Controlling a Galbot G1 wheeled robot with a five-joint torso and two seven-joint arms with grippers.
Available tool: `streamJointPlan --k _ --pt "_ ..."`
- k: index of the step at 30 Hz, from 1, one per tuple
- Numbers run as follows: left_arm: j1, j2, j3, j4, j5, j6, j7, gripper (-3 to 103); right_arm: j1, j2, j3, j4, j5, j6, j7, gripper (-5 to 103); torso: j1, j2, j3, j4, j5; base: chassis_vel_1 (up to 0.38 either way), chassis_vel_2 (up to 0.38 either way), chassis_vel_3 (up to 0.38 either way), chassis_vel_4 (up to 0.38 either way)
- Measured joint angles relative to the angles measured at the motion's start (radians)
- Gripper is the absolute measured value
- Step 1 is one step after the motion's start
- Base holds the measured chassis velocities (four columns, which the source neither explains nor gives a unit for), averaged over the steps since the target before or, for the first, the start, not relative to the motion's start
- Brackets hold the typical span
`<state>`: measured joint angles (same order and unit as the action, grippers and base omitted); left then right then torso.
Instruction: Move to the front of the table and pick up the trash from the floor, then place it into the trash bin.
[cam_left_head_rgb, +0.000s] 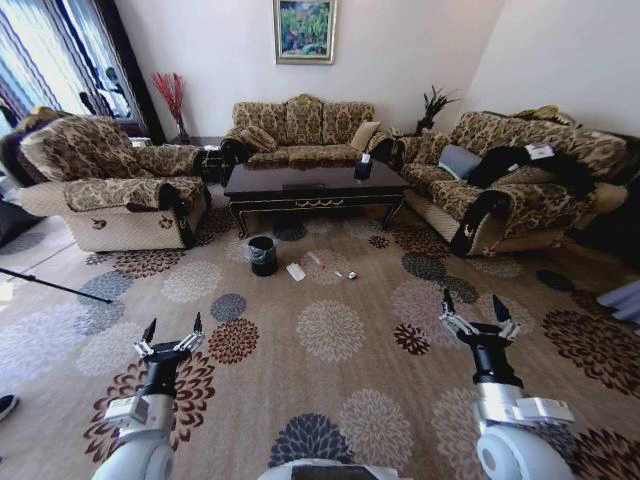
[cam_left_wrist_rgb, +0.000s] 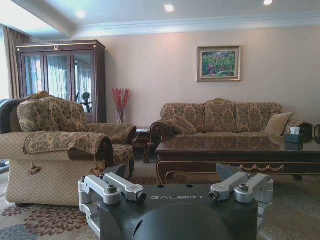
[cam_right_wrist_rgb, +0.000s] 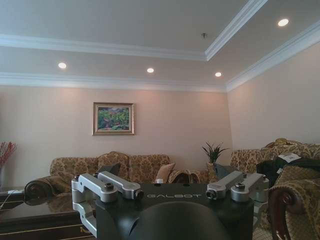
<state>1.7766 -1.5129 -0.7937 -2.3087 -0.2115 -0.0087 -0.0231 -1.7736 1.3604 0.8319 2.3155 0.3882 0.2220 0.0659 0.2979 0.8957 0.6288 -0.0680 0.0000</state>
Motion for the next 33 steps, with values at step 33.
streamJointPlan --k 33 --pt "0.010 0.006 -0.008 -0.027 -0.008 0.000 0.014 100 -0.019 -0.002 0.010 0.015 -0.006 0.008 0.007 100 -0.066 -0.154 -0.088 0.0000 0.0000 0.000 0.000 0.000 0.000"
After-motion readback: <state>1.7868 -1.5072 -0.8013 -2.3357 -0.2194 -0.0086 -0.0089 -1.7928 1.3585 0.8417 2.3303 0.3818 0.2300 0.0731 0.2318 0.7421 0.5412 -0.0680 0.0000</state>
